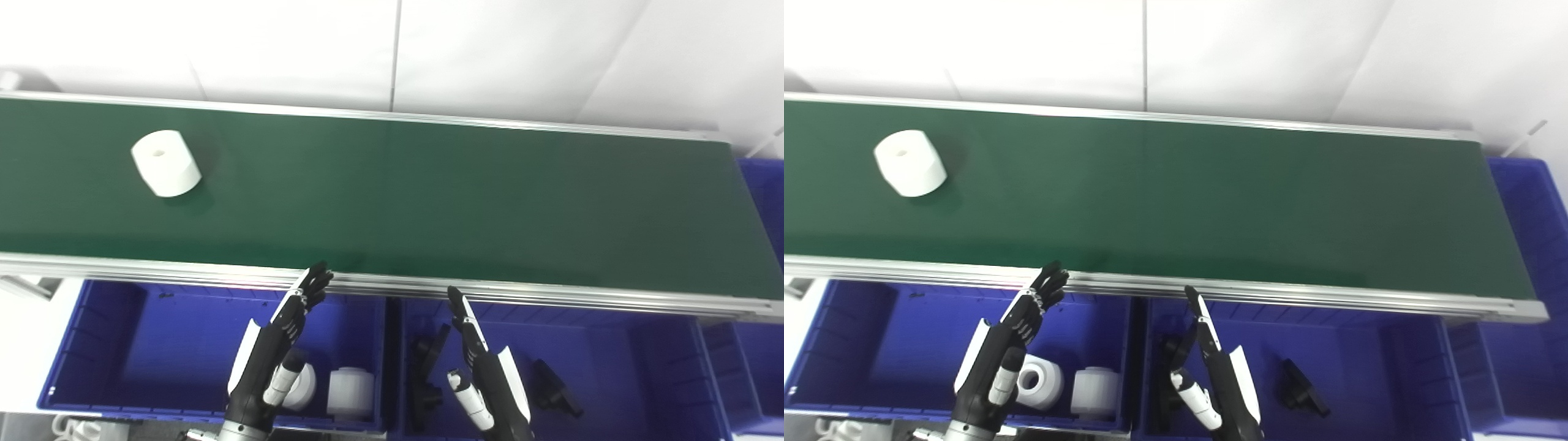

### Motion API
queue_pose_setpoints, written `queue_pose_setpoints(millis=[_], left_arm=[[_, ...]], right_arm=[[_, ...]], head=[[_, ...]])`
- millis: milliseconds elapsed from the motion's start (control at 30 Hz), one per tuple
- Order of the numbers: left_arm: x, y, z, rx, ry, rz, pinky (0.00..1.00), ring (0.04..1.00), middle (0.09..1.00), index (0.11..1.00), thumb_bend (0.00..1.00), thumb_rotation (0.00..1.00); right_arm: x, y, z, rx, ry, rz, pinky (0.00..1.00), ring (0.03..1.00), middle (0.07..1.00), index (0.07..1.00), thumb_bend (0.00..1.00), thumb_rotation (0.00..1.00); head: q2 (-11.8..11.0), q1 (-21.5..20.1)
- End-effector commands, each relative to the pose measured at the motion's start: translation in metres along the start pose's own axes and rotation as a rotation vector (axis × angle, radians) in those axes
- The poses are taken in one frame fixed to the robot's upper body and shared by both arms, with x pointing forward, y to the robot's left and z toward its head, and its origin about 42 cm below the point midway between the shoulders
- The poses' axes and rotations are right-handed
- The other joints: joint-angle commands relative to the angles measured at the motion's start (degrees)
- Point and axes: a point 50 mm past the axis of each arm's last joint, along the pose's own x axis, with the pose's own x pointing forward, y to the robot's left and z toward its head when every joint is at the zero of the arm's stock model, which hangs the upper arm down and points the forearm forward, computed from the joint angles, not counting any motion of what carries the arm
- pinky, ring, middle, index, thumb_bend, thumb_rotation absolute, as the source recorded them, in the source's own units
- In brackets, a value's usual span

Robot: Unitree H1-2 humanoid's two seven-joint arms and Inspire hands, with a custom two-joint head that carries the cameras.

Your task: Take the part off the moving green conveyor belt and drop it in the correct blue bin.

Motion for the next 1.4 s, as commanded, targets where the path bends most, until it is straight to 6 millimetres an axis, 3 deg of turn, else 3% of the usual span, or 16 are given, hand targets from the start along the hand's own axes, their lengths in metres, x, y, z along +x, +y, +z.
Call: queue_pose_setpoints(millis=[0, 133, 267, 467, 867, 1367], left_arm=[[0.002, 0.0, 0.001, 0.003, -0.037, 0.003, 0.88, 0.908, 0.888, 0.902, 0.72, 0.95], [0.001, -0.002, -0.006, 0.034, -0.014, -0.003, 0.84, 0.891, 0.879, 0.877, 0.74, 0.94], [0.001, -0.006, -0.01, 0.044, -0.002, -0.004, 0.83, 0.889, 0.875, 0.854, 0.77, 0.93], [0.006, -0.02, -0.013, 0.048, -0.005, 0.003, 0.81, 0.884, 0.879, 0.852, 0.78, 0.93], [0.012, -0.034, -0.015, 0.02, -0.007, 0.005, 0.8, 0.879, 0.875, 0.839, 0.82, 0.93], [0.009, -0.031, -0.01, 0.036, -0.022, -0.013, 0.77, 0.864, 0.858, 0.831, 0.83, 0.88]], right_arm=[[0.0, -0.002, 0.005, 0.003, -0.07, -0.017, 0.98, 1.0, 1.0, 0.997, 0.8, 1.0], [-0.001, -0.003, -0.003, -0.008, -0.051, -0.024, 0.98, 1.0, 1.0, 1.0, 0.82, 1.0], [-0.001, -0.006, -0.007, -0.015, -0.045, -0.031, 0.97, 1.0, 1.0, 1.0, 0.85, 1.0], [-0.006, -0.02, -0.01, -0.031, -0.04, -0.022, 0.94, 0.993, 1.0, 0.994, 0.82, 1.0], [-0.01, -0.033, -0.018, -0.029, -0.012, -0.011, 0.96, 1.0, 1.0, 0.986, 0.83, 1.0], [-0.009, -0.027, -0.016, -0.019, -0.02, -0.01, 0.97, 1.0, 1.0, 1.0, 0.83, 1.0]], head=[[-2.6, 1.6], [-6.3, 1.2], [-6.9, 0.6], [-8.0, 2.7], [-8.2, 5.4], [-7.7, 6.4]])
